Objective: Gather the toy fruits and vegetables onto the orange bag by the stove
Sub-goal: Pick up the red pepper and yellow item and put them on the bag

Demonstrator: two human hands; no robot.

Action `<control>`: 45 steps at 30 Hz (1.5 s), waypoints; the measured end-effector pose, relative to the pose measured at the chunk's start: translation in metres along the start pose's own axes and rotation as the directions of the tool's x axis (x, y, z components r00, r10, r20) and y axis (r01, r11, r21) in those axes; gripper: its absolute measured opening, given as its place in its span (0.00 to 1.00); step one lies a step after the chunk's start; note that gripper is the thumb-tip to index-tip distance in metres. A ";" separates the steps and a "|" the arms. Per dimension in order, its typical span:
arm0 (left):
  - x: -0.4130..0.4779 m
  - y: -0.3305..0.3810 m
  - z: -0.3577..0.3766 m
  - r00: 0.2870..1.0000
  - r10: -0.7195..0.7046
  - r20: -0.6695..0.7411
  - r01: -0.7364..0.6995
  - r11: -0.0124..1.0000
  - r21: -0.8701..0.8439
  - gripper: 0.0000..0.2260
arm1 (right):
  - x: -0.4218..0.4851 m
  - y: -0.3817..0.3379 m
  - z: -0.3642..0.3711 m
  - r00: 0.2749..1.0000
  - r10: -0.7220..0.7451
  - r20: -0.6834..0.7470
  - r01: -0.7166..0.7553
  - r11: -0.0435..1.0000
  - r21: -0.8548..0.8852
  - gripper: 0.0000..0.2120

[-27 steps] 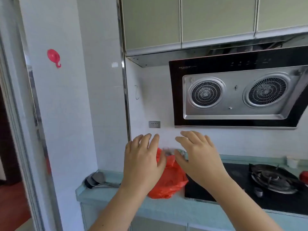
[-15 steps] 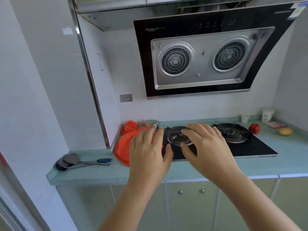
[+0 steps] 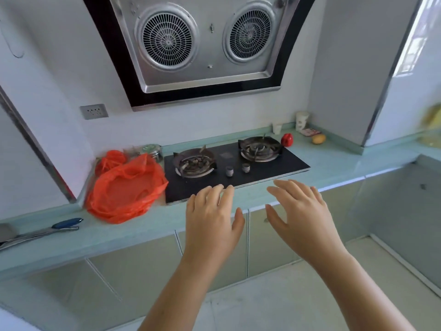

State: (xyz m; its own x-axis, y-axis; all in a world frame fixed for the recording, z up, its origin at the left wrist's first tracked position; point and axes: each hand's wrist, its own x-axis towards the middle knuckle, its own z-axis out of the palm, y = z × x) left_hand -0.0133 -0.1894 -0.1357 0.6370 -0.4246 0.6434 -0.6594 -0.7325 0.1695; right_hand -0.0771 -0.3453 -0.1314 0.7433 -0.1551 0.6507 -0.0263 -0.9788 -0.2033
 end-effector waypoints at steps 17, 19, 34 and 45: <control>0.063 0.171 0.127 0.981 0.186 0.058 -0.169 0.959 -0.228 0.20 | -0.019 0.193 -0.044 0.982 0.179 -0.054 -0.184 0.978 -0.102 0.19; 0.067 0.181 0.139 0.982 0.178 0.069 -0.156 0.958 -0.240 0.20 | -0.021 0.207 -0.043 0.980 0.194 -0.047 -0.197 0.975 -0.100 0.19; 0.154 0.193 0.260 0.990 0.124 0.069 -0.087 0.916 -0.391 0.20 | 0.026 0.325 0.008 0.948 0.315 -0.043 -0.318 0.933 -0.170 0.19; 0.285 0.180 0.394 0.986 0.129 0.105 -0.076 0.909 -0.409 0.19 | 0.154 0.427 0.100 0.937 0.350 0.023 -0.338 0.919 -0.201 0.15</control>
State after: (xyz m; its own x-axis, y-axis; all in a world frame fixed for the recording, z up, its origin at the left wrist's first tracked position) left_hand 0.2071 -0.6523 -0.2157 0.5847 -0.5692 0.5781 -0.8113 -0.4160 0.4109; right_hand 0.0934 -0.7741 -0.1914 0.7025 -0.4846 0.5213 -0.4102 -0.8742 -0.2598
